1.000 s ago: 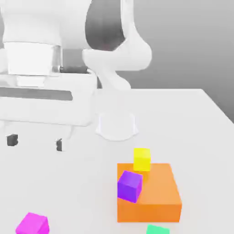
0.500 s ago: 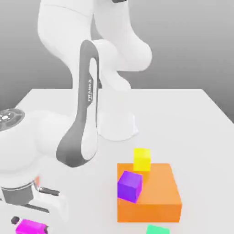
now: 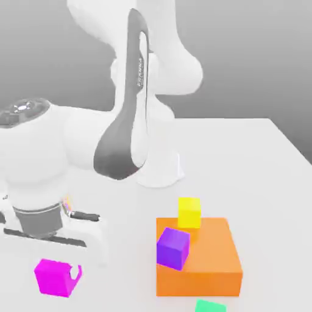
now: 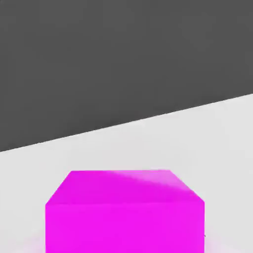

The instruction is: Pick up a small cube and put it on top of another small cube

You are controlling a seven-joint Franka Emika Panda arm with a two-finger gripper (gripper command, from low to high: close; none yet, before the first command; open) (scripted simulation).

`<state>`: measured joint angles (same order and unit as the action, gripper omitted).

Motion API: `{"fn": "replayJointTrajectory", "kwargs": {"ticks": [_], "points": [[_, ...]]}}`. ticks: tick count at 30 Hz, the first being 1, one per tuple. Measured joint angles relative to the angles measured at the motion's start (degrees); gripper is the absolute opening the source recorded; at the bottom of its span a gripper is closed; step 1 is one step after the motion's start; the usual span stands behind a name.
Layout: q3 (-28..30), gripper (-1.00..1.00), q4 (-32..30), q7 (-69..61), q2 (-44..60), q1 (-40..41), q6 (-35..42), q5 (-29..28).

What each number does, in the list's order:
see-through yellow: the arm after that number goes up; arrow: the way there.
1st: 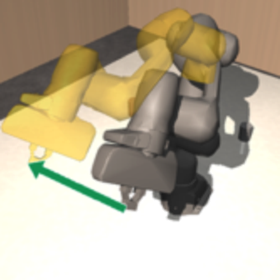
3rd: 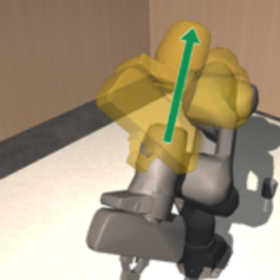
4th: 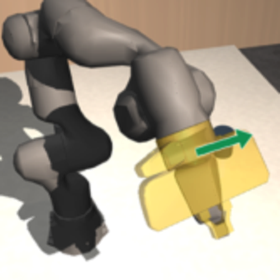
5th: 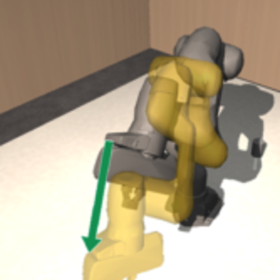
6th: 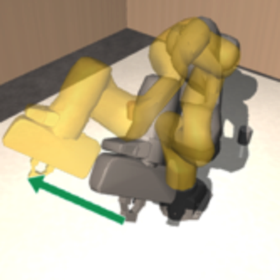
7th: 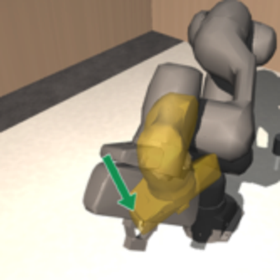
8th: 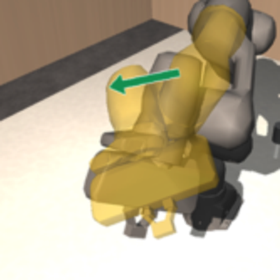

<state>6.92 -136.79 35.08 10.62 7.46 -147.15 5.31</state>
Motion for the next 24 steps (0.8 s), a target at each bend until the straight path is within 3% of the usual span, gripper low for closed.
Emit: {"fn": "replayJointTrajectory", "kwargs": {"ticks": [19, 24], "points": [[-12.07, -1.00, -28.59, -0.47, -39.59, -14.92, 10.72, -0.78], [-13.56, -1.00, -32.07, -0.64, -34.14, -15.41, 1.81, -0.46]]}}
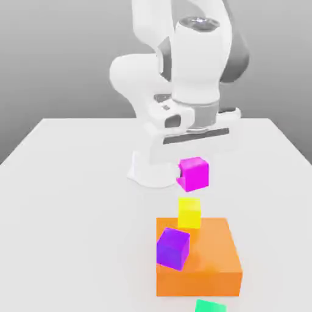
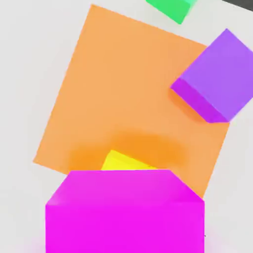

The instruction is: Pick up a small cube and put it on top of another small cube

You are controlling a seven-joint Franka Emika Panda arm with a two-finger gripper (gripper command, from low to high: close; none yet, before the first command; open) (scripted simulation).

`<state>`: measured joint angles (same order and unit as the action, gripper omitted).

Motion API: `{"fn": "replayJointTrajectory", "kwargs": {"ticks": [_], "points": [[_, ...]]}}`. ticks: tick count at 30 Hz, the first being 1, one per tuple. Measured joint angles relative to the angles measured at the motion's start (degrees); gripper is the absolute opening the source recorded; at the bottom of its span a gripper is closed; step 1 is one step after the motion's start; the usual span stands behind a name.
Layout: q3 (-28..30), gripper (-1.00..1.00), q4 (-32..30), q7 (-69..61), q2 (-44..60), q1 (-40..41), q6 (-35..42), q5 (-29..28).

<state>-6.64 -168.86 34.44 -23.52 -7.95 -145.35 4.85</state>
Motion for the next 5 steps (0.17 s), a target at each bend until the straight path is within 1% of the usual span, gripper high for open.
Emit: {"fn": "replayJointTrajectory", "kwargs": {"ticks": [1, 2, 5], "points": [[-0.16, -1.00, -0.48, 0.04, 1.96, 0.07, -2.45, -0.01], [-0.29, 1.00, -0.90, 0.12, 3.70, 0.13, -4.61, -0.08], [-0.29, 1.00, -0.90, 0.12, 3.70, 0.13, -4.61, -0.08]]}}
